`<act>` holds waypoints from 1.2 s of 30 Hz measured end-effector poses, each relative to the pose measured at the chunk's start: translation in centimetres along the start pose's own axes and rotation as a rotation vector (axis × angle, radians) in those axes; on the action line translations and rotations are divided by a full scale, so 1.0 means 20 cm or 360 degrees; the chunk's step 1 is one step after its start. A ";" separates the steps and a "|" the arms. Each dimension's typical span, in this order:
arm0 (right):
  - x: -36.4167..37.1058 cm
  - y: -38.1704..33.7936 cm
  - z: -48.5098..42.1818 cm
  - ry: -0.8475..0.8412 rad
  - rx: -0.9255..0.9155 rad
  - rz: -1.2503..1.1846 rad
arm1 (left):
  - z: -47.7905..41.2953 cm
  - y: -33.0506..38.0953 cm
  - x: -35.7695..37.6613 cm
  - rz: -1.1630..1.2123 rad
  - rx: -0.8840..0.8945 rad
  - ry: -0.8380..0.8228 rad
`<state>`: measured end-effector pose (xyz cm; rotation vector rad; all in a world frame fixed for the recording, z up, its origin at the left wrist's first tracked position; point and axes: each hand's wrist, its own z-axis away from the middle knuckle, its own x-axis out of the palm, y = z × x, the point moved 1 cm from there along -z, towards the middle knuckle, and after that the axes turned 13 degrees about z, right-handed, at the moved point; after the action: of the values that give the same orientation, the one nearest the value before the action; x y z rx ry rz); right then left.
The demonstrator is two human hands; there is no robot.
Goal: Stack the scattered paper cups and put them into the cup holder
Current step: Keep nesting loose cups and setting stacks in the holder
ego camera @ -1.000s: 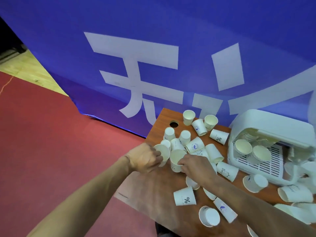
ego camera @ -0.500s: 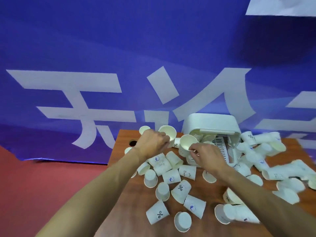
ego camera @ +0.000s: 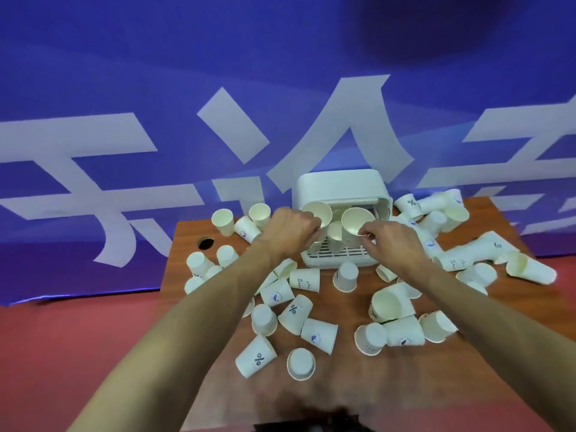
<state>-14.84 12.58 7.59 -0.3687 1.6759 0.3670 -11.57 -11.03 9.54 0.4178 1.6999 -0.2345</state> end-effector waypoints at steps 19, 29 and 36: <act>0.30 0.25 -0.22 -0.0025 -0.0181 -0.0184 | -0.20 0.12 0.22 -0.0040 -0.0228 -0.0003; 0.44 0.25 -0.28 0.0250 -0.0301 -0.0271 | -0.21 0.03 0.30 0.0055 -0.0214 0.0121; 0.53 0.24 -0.24 0.0328 -0.0329 -0.0245 | -0.20 0.02 0.44 0.0120 -0.0061 0.0135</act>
<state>-22.68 14.48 -2.08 -0.7049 1.8010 0.3989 -16.04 -7.82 1.66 0.4680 1.7653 -0.1308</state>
